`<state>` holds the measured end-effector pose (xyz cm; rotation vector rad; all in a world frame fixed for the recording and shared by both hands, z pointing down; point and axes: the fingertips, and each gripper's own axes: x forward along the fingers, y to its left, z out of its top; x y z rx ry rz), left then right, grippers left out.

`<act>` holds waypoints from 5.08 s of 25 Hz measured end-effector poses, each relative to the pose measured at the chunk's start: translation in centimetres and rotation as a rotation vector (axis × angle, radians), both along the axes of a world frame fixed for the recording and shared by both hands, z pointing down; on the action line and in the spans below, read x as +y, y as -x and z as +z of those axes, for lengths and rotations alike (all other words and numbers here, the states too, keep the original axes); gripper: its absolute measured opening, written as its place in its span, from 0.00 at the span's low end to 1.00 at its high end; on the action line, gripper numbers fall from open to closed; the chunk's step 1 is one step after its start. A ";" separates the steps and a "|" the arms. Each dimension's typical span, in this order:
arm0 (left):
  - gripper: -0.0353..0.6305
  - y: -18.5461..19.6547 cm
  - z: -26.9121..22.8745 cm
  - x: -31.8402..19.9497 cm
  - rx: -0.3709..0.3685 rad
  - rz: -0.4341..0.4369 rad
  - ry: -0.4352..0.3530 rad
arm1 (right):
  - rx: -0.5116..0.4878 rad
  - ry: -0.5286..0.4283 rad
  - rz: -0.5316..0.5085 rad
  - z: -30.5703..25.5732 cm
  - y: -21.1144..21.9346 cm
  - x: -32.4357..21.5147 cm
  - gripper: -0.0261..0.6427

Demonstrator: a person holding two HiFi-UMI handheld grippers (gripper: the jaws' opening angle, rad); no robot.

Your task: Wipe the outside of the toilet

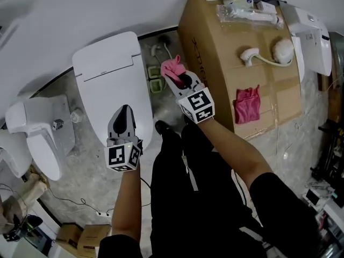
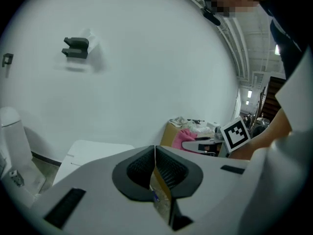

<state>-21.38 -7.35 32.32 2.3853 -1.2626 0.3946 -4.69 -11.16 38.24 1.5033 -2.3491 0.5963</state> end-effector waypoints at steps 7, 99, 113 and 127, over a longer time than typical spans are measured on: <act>0.08 -1.9 4.7 -4.0 -0.102 -0.032 0.074 | 0.022 0.094 -0.091 11.4 0.5 -6.6 0.19; 0.08 -4.9 16.2 -1.7 -0.071 0.128 0.181 | -0.084 0.578 -0.916 32.5 15.2 26.2 0.18; 0.08 -7.5 17.9 -12.4 -0.121 0.008 0.215 | 0.057 0.213 -0.304 31.0 3.0 -14.0 0.18; 0.08 -8.2 22.1 -14.1 -0.182 0.015 0.326 | 0.176 0.244 -0.486 37.7 5.9 -20.2 0.18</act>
